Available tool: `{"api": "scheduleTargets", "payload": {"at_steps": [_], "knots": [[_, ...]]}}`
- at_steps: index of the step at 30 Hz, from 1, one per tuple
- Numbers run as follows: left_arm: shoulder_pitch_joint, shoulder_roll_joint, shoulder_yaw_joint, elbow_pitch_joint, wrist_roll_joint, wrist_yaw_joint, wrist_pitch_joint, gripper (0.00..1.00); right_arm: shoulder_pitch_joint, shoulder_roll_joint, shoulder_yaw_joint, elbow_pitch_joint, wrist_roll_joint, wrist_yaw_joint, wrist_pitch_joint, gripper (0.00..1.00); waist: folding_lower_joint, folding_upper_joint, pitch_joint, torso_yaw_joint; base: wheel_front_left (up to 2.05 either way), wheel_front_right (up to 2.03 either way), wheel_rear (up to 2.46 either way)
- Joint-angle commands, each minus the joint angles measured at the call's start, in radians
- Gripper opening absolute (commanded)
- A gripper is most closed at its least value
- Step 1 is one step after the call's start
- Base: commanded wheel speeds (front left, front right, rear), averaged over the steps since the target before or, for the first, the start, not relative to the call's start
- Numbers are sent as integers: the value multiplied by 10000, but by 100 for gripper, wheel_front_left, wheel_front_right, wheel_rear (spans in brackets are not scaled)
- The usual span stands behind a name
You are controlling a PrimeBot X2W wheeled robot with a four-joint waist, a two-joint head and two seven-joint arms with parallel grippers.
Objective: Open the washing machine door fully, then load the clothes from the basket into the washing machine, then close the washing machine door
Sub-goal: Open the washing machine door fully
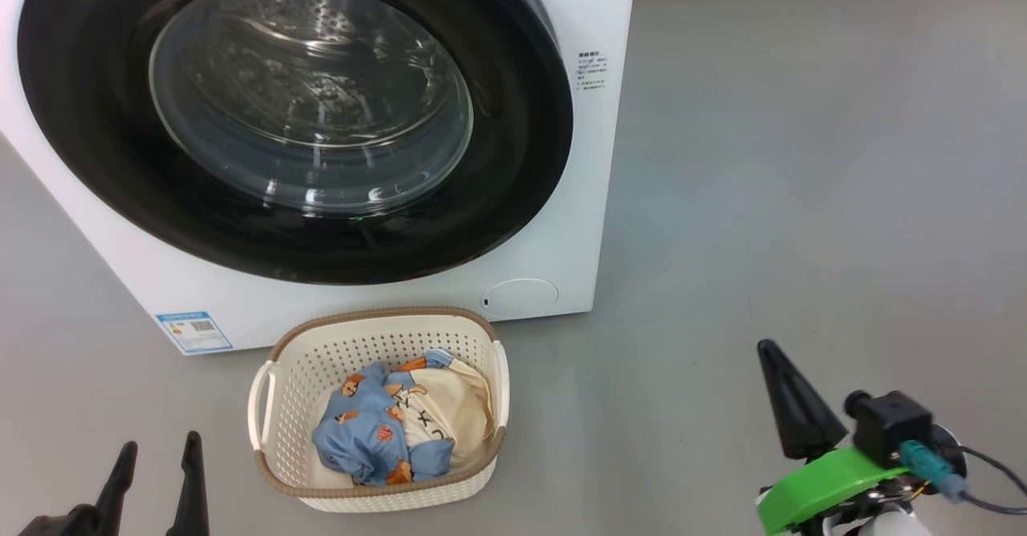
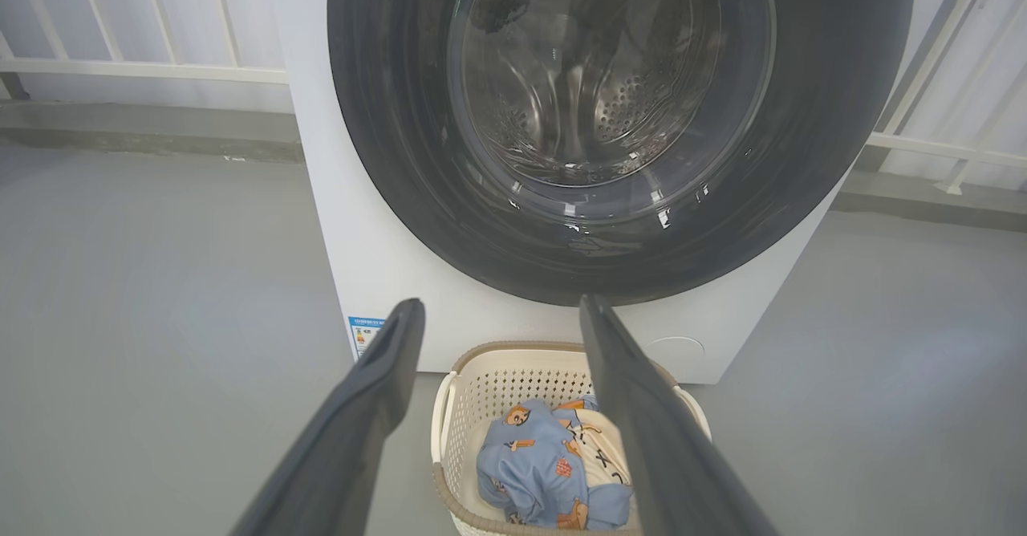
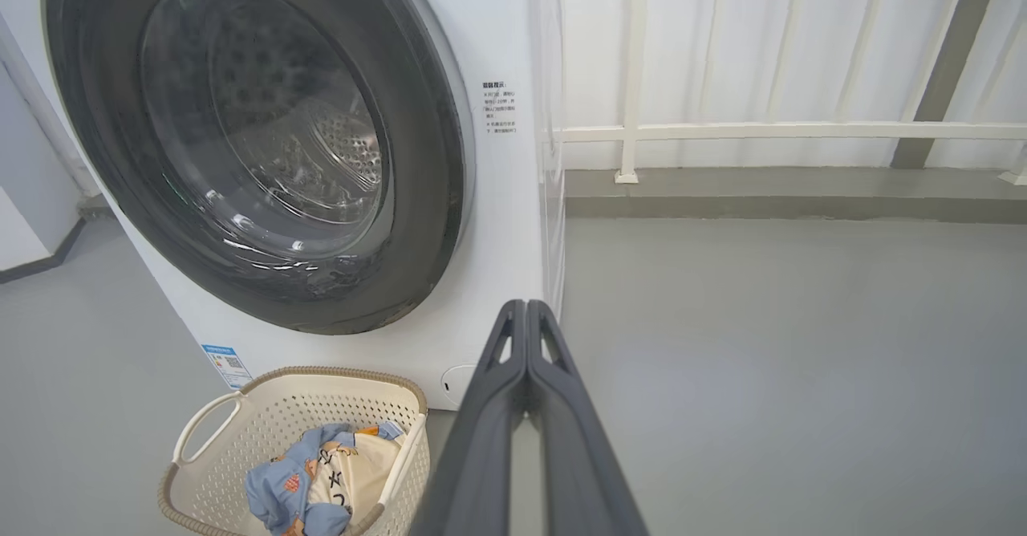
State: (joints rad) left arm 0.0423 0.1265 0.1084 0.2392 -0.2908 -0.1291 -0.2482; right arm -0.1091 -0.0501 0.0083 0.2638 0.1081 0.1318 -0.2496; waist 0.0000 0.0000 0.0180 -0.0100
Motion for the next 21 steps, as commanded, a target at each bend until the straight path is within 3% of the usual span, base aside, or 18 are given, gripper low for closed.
{"api": "scheduleTargets", "payload": {"at_steps": [1,13,21], "knots": [[-291,240,315,-182,-113,-16,-136,100,-347,-1,158,-306,201,-11,-122,0,0,0,6,1,0,0,0],[-263,332,332,-159,-199,-16,-136,100,-349,-1,-469,-310,2917,-11,-122,0,0,0,128,67,0,0,0],[-306,443,275,-192,-325,-16,-136,100,-874,-1,-1508,387,7824,-11,-122,0,0,0,534,150,0,0,0]]}}
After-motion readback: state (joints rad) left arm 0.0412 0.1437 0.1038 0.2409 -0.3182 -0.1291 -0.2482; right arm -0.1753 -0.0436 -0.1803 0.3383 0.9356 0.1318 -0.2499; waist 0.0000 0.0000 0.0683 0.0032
